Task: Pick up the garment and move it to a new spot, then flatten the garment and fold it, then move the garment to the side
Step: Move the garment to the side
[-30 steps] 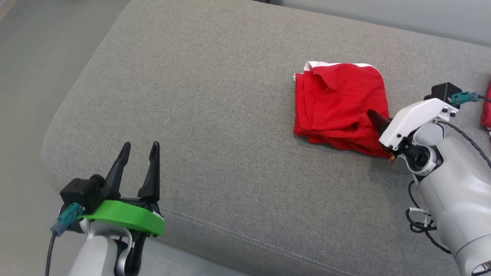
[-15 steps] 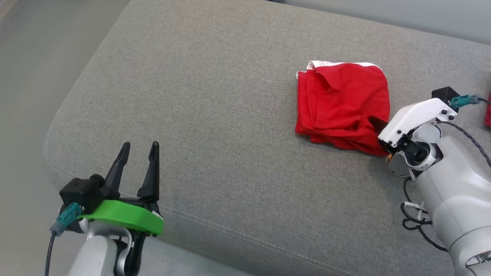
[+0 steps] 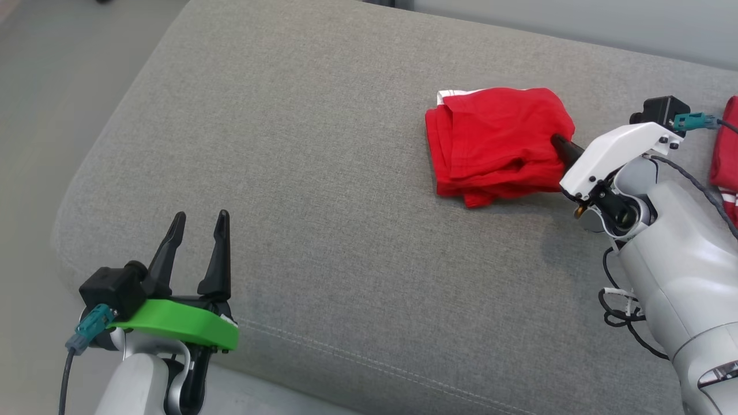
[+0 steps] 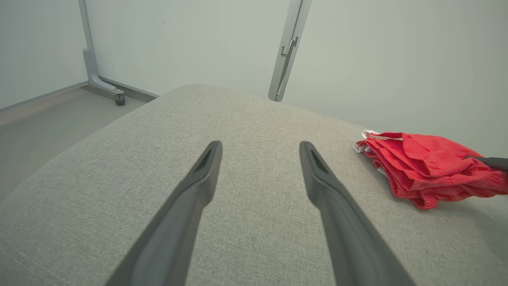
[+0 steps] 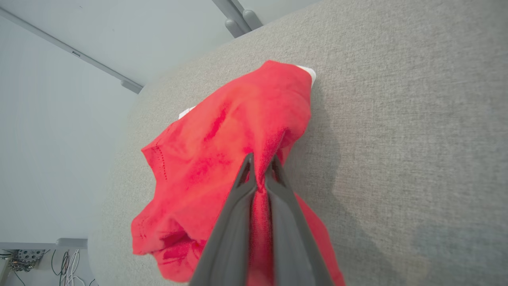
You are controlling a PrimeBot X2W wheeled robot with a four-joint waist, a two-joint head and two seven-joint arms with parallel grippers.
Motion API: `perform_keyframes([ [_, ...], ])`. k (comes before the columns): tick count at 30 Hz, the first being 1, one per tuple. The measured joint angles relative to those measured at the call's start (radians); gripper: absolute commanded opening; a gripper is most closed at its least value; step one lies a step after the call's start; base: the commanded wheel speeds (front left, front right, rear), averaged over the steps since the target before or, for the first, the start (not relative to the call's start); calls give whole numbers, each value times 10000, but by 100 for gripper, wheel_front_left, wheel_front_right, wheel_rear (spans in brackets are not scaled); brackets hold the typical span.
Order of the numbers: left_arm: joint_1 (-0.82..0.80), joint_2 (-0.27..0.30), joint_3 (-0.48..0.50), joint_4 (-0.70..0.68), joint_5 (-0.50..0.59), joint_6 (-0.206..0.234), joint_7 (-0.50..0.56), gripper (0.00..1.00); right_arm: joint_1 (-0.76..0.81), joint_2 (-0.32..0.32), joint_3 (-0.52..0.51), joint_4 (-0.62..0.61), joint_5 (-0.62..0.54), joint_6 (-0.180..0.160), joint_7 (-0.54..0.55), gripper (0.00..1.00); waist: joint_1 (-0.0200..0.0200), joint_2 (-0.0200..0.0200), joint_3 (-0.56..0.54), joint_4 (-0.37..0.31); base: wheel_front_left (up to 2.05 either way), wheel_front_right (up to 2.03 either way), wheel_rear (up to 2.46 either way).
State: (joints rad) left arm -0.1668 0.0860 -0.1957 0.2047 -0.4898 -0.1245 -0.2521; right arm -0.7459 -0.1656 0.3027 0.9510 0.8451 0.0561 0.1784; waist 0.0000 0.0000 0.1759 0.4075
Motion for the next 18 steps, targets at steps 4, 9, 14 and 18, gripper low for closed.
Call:
perform_keyframes([
  [4, 1, 29, 48, 0, 2, 0, 0, 100, -22, -94, 165, 46, -173, 188, -257, 0, 0, 0, -104, -208, 0, 0, 0],
  [9, 20, 111, 86, -10, 2, 0, 0, 100, -32, -267, 330, 115, -385, 336, -474, 0, 0, 0, -230, -568, 0, 0, 0],
  [14, 35, 207, 104, -52, 15, 0, 0, 100, -151, -510, 485, 102, -522, 462, -673, 0, 0, 0, -324, -1015, 0, 0, 0],
  [18, 52, 221, 104, -144, 15, 0, 0, 100, -519, -761, 545, -2, -616, 527, -780, 0, 0, 0, -368, -1401, 0, 0, 0],
])
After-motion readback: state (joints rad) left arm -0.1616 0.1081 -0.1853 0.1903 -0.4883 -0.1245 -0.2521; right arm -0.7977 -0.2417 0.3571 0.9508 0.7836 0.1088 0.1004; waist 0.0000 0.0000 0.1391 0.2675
